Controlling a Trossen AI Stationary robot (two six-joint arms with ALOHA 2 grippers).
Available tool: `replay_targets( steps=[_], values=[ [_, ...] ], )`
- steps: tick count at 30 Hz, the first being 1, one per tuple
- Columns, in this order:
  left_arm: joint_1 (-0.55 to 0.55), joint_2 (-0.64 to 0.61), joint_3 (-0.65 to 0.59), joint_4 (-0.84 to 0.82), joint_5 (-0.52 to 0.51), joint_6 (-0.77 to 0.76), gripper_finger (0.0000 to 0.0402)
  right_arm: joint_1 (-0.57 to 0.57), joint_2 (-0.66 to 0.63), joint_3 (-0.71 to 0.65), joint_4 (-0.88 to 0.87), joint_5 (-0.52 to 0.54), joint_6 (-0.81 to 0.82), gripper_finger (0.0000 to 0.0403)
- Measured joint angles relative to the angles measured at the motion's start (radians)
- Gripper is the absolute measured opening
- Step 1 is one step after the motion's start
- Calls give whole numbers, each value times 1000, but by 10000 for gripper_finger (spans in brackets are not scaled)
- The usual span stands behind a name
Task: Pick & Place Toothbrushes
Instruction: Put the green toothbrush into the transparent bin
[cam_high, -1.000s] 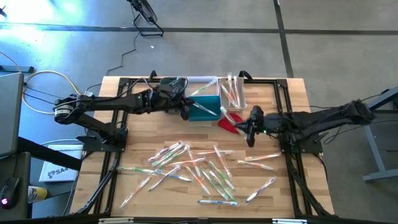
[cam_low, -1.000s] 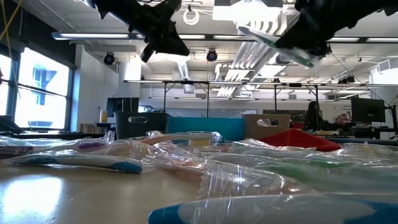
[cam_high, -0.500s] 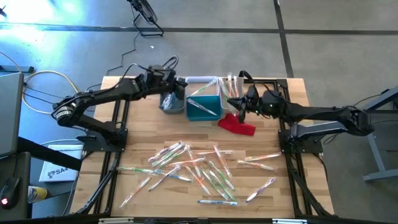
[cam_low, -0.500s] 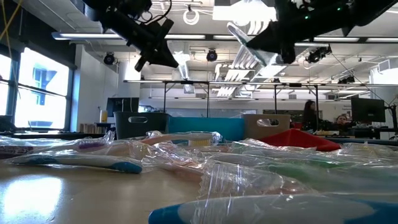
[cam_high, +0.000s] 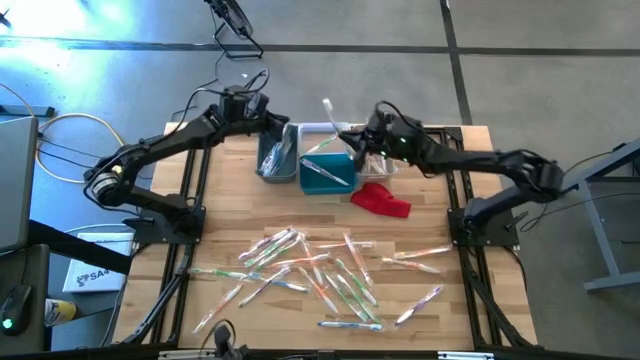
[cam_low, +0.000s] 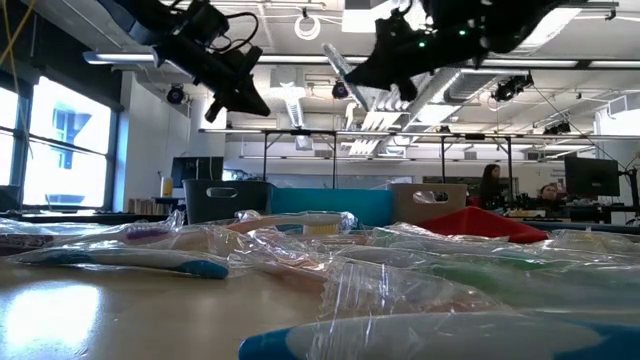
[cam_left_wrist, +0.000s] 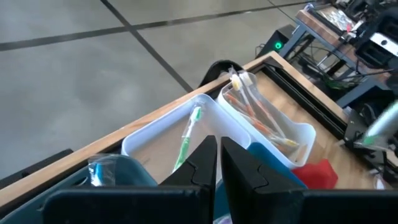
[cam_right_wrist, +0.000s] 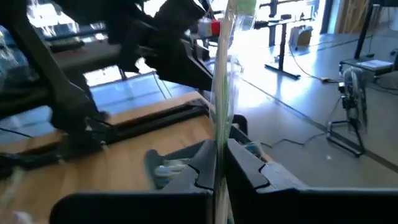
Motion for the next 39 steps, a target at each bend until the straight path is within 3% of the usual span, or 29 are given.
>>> replay_targets(
  steps=[7, 14, 26, 39],
  values=[
    [65, 0, 0, -1, 58, 25, 19, -43, 183, 205, -121, -47, -89, 7],
    [119, 0, 0, -2, 62, 45, 19, -77, 314, 326, -186, -49, -147, 7],
    [212, 0, 0, -1, 61, 45, 19, -127, 428, 344, -282, -93, -180, 7],
    [222, 0, 0, -1, 47, 46, 19, -175, 464, 344, -312, -74, -305, 7]
  ],
)
